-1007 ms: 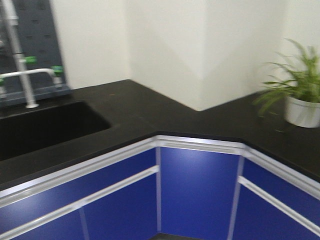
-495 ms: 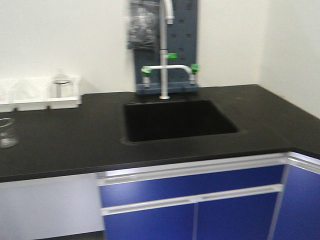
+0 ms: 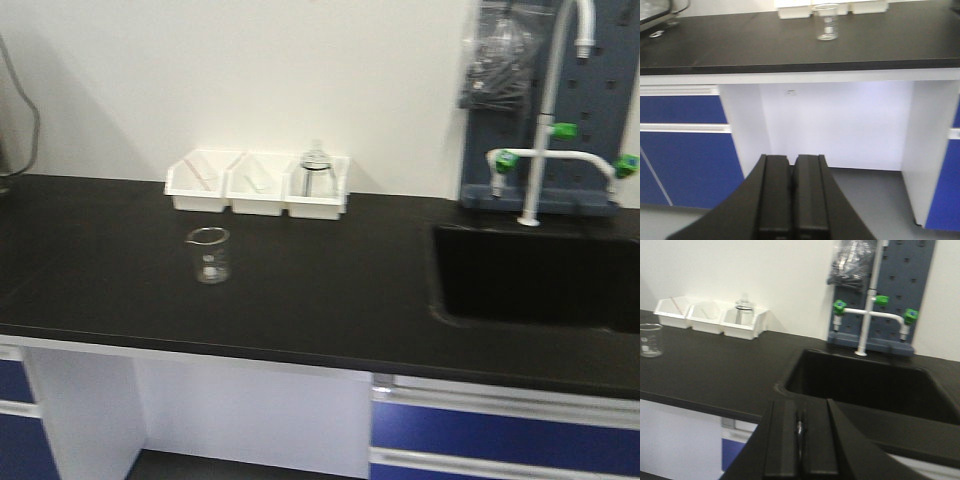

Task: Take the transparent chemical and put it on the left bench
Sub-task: 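Drive the base to the bench with the white bins, holding the pipette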

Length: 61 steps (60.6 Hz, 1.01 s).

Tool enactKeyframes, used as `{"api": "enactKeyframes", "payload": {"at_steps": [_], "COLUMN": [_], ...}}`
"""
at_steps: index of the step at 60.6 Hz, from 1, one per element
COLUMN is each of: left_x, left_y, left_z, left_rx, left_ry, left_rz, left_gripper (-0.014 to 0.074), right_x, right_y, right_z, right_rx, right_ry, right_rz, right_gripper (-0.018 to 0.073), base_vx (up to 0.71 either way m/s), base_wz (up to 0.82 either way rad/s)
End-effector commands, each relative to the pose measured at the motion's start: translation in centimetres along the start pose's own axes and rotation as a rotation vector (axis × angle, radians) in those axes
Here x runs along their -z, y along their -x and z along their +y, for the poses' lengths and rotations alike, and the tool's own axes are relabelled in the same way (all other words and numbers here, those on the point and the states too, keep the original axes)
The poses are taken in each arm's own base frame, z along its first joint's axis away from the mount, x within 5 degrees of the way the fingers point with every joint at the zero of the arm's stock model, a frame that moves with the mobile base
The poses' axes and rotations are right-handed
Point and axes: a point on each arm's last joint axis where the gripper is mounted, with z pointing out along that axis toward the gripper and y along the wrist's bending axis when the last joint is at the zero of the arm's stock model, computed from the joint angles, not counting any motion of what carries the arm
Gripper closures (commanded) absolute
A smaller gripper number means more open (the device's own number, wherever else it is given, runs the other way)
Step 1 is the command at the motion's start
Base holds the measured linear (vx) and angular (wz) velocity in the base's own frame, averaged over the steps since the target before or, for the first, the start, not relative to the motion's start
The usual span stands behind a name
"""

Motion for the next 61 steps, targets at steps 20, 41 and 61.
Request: {"api": "enactKeyframes", "payload": {"at_steps": [20,41,61], "left_x": [0.13,0.13,0.13], "left_y": [0.28,0.28,0.28], "left_z": [0.01,0.01,0.01], "left_rx": [0.009,0.009,0.009], "left_ry": [0.002,0.002,0.002], "left_rz": [-0.081,-0.081,-0.081], "left_gripper": [0.06,0.06,0.06], "right_x": [0.02,0.02,0.02], "right_y": [1.73,1.73,1.73], "right_z": [-0.11,-0.11,-0.11], "right_rx": [0.011,0.011,0.011], "right_ry": [-0.001,-0.001,-0.001], "right_rz": [-0.105,-0.105,-0.105], "right_gripper": [0.0566,0.0566,0.0566], "base_vx": [0.3,0.32,0.27], "base_wz": [0.31,0.16,0.03]}}
